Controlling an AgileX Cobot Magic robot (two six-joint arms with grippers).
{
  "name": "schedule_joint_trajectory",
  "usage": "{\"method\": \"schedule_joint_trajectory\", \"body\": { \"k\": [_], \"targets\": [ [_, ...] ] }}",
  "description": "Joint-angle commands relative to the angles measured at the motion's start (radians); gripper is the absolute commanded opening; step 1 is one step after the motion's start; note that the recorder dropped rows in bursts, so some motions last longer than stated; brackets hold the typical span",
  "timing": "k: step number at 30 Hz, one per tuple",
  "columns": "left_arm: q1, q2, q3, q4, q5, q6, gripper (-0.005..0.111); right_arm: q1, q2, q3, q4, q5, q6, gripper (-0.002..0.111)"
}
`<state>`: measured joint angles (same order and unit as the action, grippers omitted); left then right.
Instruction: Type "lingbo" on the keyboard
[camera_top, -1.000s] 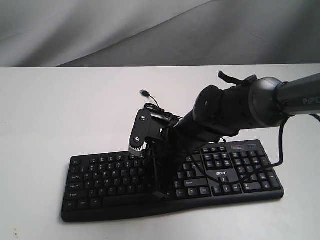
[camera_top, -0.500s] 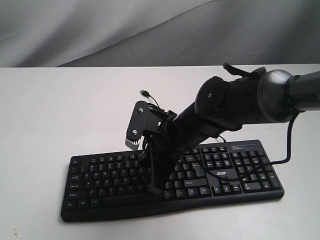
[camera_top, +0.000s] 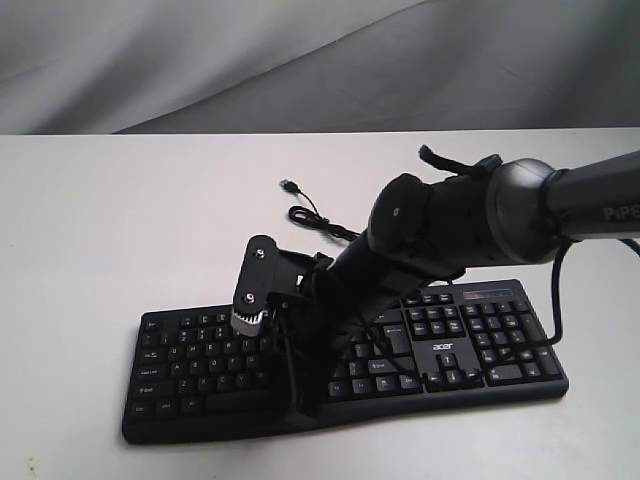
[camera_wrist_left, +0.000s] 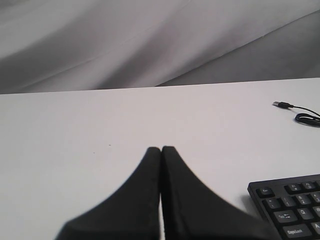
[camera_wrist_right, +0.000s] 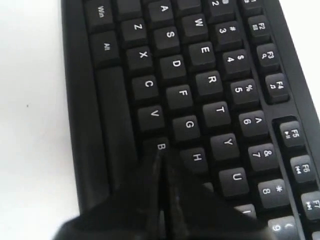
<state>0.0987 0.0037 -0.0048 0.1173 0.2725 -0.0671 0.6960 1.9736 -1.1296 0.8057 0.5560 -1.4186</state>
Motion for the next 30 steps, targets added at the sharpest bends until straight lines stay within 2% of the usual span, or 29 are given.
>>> {"method": "schedule_joint_trajectory", "body": {
  "k": [1,30],
  "targets": [
    [0.001,-0.004,0.005,0.0,-0.011,-0.002,0.001,0.003,0.0,-0.002,-0.005,0.026,-0.001,0.0],
    [0.001,-0.004,0.005,0.0,-0.011,-0.002,0.001,0.004,0.027,-0.002,-0.003,-0.02,-0.005,0.0]
  ]
}}
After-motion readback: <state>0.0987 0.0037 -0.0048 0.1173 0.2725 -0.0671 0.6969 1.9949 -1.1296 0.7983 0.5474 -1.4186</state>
